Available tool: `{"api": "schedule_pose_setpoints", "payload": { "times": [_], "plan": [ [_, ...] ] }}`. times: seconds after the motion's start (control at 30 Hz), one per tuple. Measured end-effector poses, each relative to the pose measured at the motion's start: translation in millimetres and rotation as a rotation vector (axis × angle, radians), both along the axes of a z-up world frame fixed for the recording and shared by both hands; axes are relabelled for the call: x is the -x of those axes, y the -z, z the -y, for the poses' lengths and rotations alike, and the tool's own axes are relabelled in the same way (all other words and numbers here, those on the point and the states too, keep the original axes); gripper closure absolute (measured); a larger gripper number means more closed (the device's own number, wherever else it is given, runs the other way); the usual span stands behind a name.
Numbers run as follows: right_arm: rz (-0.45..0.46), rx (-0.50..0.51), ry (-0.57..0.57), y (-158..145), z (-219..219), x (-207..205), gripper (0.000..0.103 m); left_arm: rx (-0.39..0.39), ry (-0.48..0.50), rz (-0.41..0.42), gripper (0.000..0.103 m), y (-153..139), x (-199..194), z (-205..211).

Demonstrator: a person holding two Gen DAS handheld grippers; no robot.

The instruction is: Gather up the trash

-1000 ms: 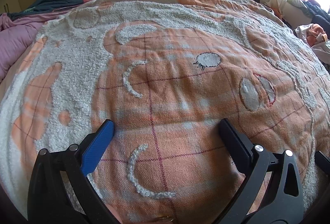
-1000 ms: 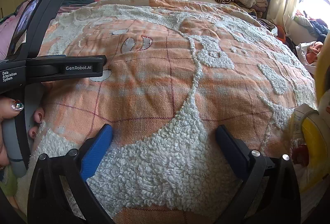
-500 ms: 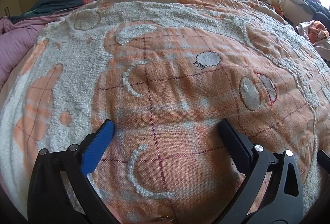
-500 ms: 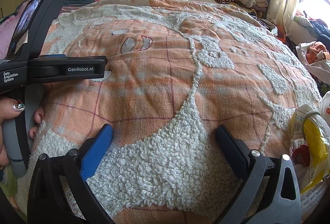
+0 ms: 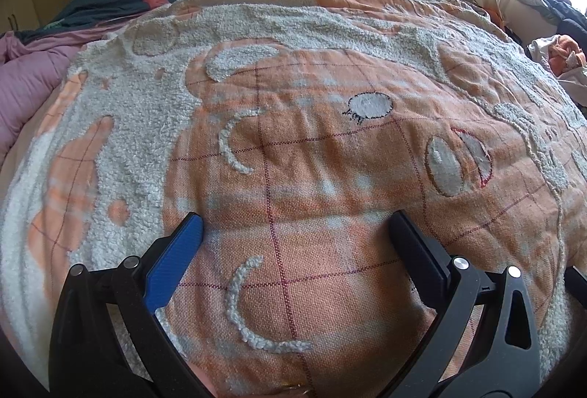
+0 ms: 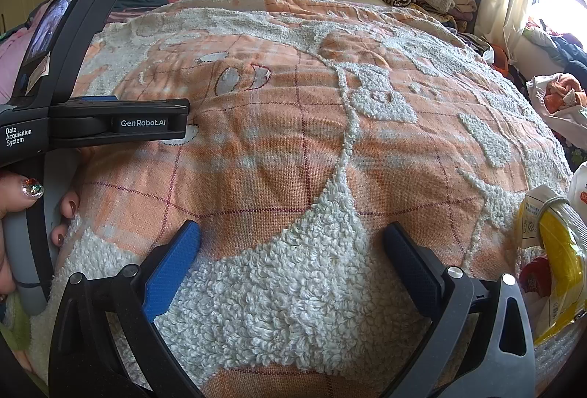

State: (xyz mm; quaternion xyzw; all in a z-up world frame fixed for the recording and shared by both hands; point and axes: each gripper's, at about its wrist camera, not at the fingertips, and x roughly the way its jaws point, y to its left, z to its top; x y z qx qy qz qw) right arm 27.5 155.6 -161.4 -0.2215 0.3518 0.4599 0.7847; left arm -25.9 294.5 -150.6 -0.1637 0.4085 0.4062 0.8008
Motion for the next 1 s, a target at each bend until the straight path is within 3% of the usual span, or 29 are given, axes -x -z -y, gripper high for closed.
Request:
{"api": "schedule_pose_setpoints", "payload": {
  "times": [0.23, 0.3, 0.4, 0.57, 0.77, 1.0],
  "plan": [
    [-0.013, 0.009, 0.008, -5, -3, 0, 0.006, -0.027, 0.014, 0.049, 0.01, -16, 6, 9],
    [0.011, -0.141, 0.03, -31, 28, 3, 0.007, -0.069, 0.063, 0.117, 0.01, -33, 8, 23],
    [0.186, -0.354, 0.2, -85, 89, 9, 0.006, -0.105, 0.134, 0.205, 0.01, -55, 5, 48],
    [0.219, -0.459, 0.419, -139, 159, -6, 0.006, -0.113, 0.27, 0.33, 0.01, -93, -14, 103],
    [0.192, -0.489, 0.537, -146, 202, -18, 0.006, -0.093, 0.384, 0.38, 0.01, -119, -28, 151],
    [0.168, -0.492, 0.578, -139, 221, -23, 0.006, -0.108, 0.42, 0.368, 0.01, -127, -26, 168]
  ]
}}
